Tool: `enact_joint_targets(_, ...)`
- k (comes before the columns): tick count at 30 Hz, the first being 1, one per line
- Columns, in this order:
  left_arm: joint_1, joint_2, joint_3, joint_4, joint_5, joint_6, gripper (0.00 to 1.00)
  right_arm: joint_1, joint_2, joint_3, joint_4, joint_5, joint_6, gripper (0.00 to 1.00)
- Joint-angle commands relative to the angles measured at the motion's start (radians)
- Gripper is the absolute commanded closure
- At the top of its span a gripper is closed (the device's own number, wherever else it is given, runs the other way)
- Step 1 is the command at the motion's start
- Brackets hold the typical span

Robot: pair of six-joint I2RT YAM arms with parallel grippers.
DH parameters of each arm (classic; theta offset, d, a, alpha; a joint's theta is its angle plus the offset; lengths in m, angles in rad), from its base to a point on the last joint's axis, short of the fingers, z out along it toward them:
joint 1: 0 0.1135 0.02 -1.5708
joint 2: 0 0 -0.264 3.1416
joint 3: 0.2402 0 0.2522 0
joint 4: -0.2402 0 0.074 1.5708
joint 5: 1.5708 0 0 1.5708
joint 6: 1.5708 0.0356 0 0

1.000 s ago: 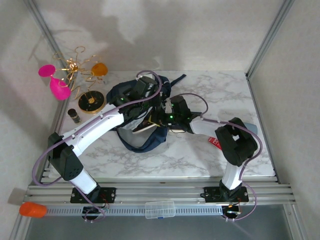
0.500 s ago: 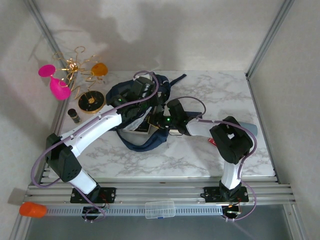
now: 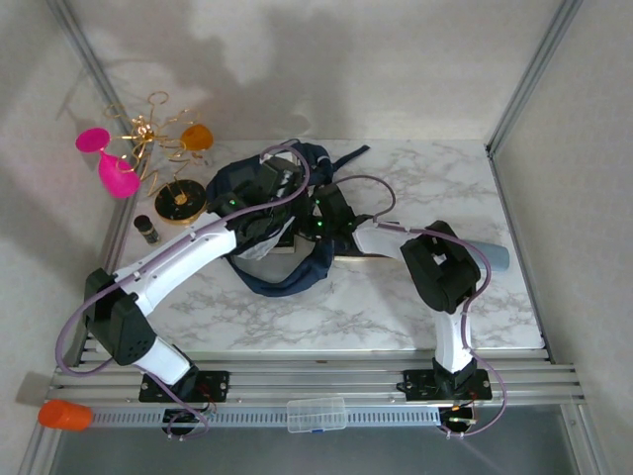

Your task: Pack books, pencil case, and school supplies into a backpack

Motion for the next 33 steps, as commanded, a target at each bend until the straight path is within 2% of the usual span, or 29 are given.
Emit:
enact_joint_targets(1,0.01,-0.067,-0.002,0.026,-0.056,0.028,1.0,-0.008,0.028,0.08,-0.056,0.117,-0.085,0.95)
enact_joint_targets(9,0.014,-0.055,-0.001,0.033,-0.04,0.048,1.0,-0.003,-0.096,-0.035,-0.033,0.012,-0.129,0.74)
enact_joint_targets(14,0.014,-0.066,-0.042,0.031,-0.021,0.056,1.0,-0.003,-0.231,-0.155,-0.025,-0.091,-0.147,0.63)
enact_joint_targets(17,0.014,-0.087,-0.096,0.032,-0.022,0.055,1.0,-0.003,-0.325,-0.222,-0.048,-0.107,-0.167,0.57)
enact_joint_targets(27,0.014,-0.164,-0.293,0.006,-0.056,0.031,1.0,-0.067,-0.585,-0.391,-0.184,-0.093,-0.161,0.48)
enact_joint_targets(30,0.013,-0.165,-0.332,0.034,0.011,0.022,1.0,-0.108,-0.632,-0.441,-0.22,-0.087,-0.151,0.46)
enact_joint_targets(31,0.011,-0.161,-0.338,0.045,0.039,0.019,0.99,-0.122,-0.644,-0.456,-0.232,-0.084,-0.151,0.46)
enact_joint_targets(33,0.005,-0.168,-0.343,0.054,0.068,0.004,0.9,-0.15,-0.666,-0.479,-0.261,-0.07,-0.15,0.45)
